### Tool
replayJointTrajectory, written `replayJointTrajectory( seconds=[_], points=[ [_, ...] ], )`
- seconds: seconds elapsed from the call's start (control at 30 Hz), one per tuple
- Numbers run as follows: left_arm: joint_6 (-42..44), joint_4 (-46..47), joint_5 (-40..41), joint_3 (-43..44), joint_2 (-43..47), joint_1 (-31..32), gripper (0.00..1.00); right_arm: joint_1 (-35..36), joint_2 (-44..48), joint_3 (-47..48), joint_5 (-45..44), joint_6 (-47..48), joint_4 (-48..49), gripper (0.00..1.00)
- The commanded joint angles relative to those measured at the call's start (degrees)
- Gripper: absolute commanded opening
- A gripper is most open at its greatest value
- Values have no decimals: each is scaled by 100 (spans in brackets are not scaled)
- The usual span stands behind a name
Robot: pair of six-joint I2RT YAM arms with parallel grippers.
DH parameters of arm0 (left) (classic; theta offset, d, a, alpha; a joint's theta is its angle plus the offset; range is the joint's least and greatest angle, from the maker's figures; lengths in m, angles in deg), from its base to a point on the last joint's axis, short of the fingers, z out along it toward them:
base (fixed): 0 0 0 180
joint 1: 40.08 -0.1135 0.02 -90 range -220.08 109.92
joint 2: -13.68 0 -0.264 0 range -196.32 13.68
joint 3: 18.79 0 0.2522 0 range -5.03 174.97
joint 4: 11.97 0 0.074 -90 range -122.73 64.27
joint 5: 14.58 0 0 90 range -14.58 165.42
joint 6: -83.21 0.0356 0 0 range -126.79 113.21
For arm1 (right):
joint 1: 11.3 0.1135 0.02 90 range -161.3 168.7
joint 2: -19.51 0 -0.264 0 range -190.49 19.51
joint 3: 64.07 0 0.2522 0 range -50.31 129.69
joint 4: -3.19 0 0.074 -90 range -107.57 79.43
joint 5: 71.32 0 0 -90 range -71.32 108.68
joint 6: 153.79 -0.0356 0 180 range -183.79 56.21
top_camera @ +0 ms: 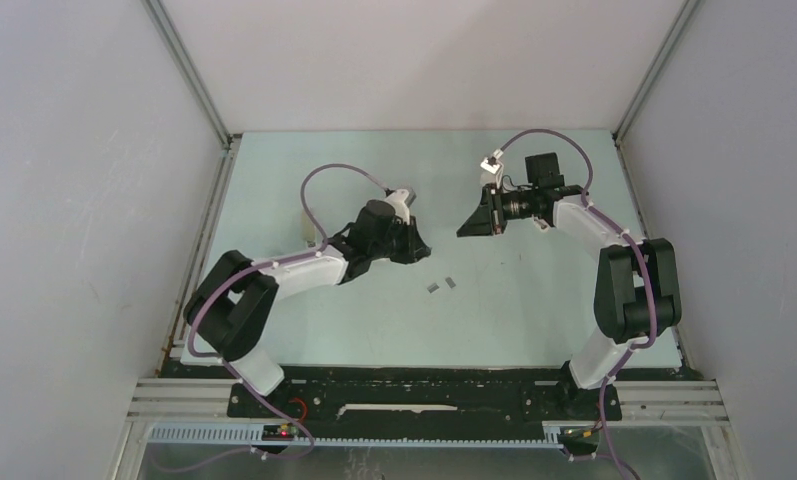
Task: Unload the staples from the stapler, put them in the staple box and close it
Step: Pick up the staple from the center of the board.
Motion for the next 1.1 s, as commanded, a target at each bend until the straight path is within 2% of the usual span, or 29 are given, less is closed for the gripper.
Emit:
replayJointTrajectory(
  seconds=[0.0, 0.1, 0.37, 0.67, 0.9, 1.07],
  points=[
    [-465, 1183, -747, -391, 470, -172, 3, -35, 212, 2, 553, -1299, 1131, 27],
    [-643, 1641, -982, -657, 683, -266, 3, -30, 180, 6, 726, -2185, 1839, 29],
    [-1068, 2610, -1533, -1021, 1210, -529, 3, 38, 74, -1, 1052, -4352, 3710, 40],
    [-2067, 3966, -2066, -1155, 1329, -796, 4, 313, -97, 2, 1233, -6521, 5782, 50],
    [-2672, 4836, -2228, -1139, 1193, -811, 4, 566, -329, 7, 1266, -7807, 7361, 57],
    [-2838, 5076, -2245, -1192, 1207, -811, 4, 562, -341, 3, 1226, -7846, 7366, 57]
  ],
)
